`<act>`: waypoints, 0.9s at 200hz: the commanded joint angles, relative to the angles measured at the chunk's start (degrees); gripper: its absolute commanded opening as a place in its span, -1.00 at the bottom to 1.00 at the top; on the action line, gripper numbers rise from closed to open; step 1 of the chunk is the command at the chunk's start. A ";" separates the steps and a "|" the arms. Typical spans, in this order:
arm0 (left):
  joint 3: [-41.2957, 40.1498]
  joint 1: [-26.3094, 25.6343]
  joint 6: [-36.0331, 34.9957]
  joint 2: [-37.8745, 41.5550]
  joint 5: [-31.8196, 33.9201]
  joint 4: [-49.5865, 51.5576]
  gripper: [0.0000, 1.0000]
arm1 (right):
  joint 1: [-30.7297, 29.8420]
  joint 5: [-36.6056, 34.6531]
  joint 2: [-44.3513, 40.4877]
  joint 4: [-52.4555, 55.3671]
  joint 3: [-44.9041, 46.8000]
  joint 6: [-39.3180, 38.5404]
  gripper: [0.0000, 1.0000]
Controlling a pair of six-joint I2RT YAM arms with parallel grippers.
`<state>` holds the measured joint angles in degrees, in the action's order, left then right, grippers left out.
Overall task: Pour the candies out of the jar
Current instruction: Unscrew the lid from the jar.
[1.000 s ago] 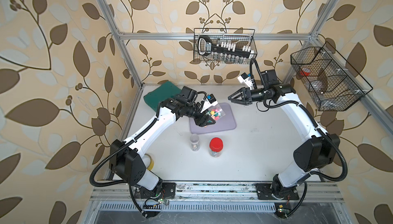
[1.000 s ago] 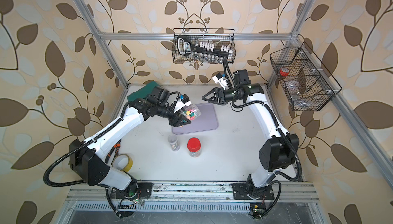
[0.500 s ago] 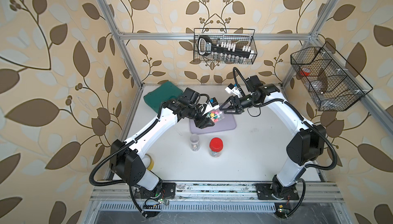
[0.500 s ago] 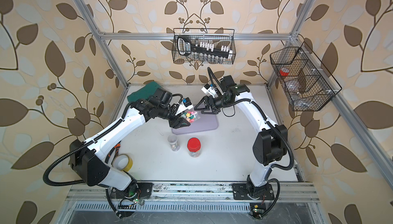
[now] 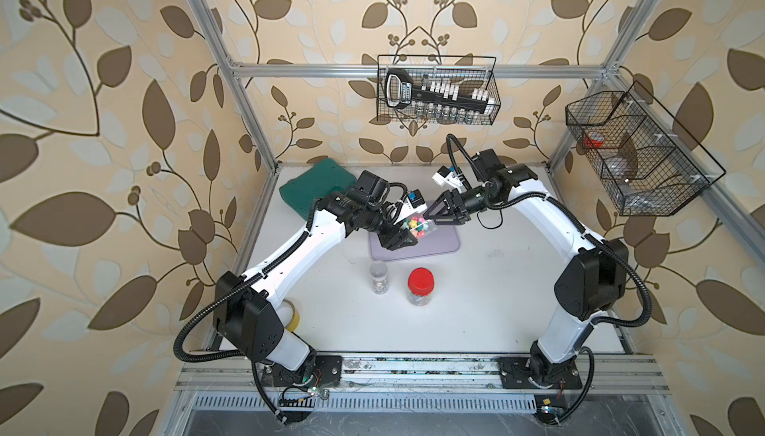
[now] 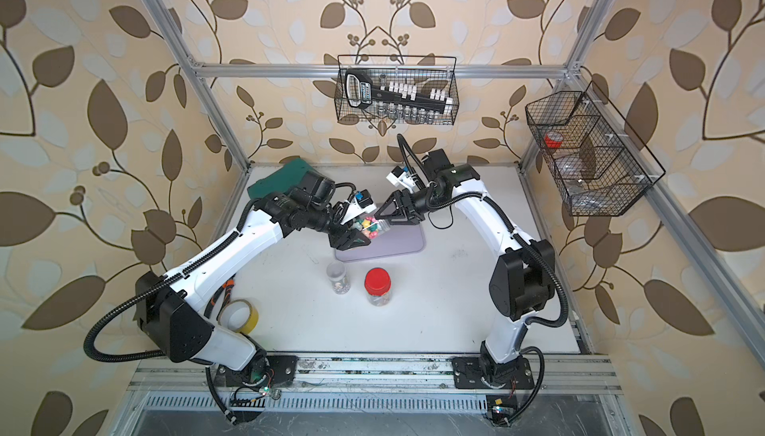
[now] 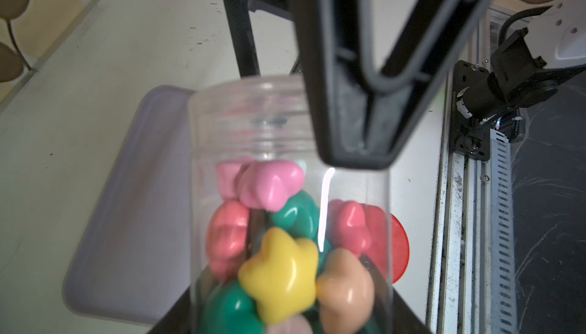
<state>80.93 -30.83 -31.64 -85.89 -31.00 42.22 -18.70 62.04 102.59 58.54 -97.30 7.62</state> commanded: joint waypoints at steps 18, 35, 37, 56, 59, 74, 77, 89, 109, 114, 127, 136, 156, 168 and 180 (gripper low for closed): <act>2.24 -0.44 -1.43 2.89 -2.04 -2.23 0.21 | -0.26 2.03 0.71 1.02 -0.18 -1.64 0.33; 2.21 -0.41 -1.50 2.83 -2.04 -2.31 0.21 | -0.24 2.08 0.54 0.98 0.00 -1.73 0.33; 2.22 -0.42 -1.47 2.83 -2.04 -2.31 0.21 | -0.21 2.04 0.52 0.92 0.00 -1.73 0.33; 2.17 -0.38 -1.41 2.84 -2.28 -2.31 0.21 | 0.05 2.14 0.20 0.91 -0.09 -1.82 0.38; 2.21 -0.37 -1.41 2.83 -2.30 -2.31 0.21 | 0.05 2.12 0.12 0.84 -0.09 -1.74 0.39; 2.08 -0.39 -1.46 2.83 -2.39 -2.31 0.21 | 0.38 2.12 -0.11 0.79 -0.09 -1.73 0.48; 2.12 -0.42 -1.44 2.83 -2.39 -2.27 0.21 | 0.48 2.13 -0.17 0.74 -0.09 -1.73 0.48; 2.11 -0.42 -1.32 2.84 -2.48 -2.31 0.21 | 0.68 2.20 -0.32 0.73 -0.09 -1.73 0.49; 2.12 -0.44 -1.33 2.85 -2.57 -2.31 0.21 | 0.93 2.17 -0.50 0.66 -0.02 -1.73 0.47; 2.13 -0.43 -1.33 2.84 -2.61 -2.31 0.21 | 0.92 2.16 -0.54 0.61 0.00 -1.73 0.46; 2.09 -0.46 -1.23 2.89 -2.71 -2.31 0.21 | 1.03 2.29 -0.65 0.62 0.15 -1.81 0.41; 2.08 -0.37 -1.23 2.88 -2.75 -2.31 0.21 | 1.22 2.36 -0.80 0.50 0.42 -1.82 0.38; 2.08 -0.42 -1.26 2.85 -2.83 -2.31 0.21 | 1.52 2.45 -1.03 0.30 0.79 -1.82 0.33; 2.13 -0.42 -1.23 2.86 -2.92 -2.31 0.21 | 1.48 2.66 -1.08 0.28 0.95 -1.82 0.32; 2.13 -0.46 -1.24 2.83 -2.92 -2.38 0.21 | 1.56 2.69 -1.07 0.21 1.00 -1.82 0.31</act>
<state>80.93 -30.83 -31.62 -85.86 -31.05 42.19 -17.45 63.51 102.63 58.50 -97.17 7.01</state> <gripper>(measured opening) 0.607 0.659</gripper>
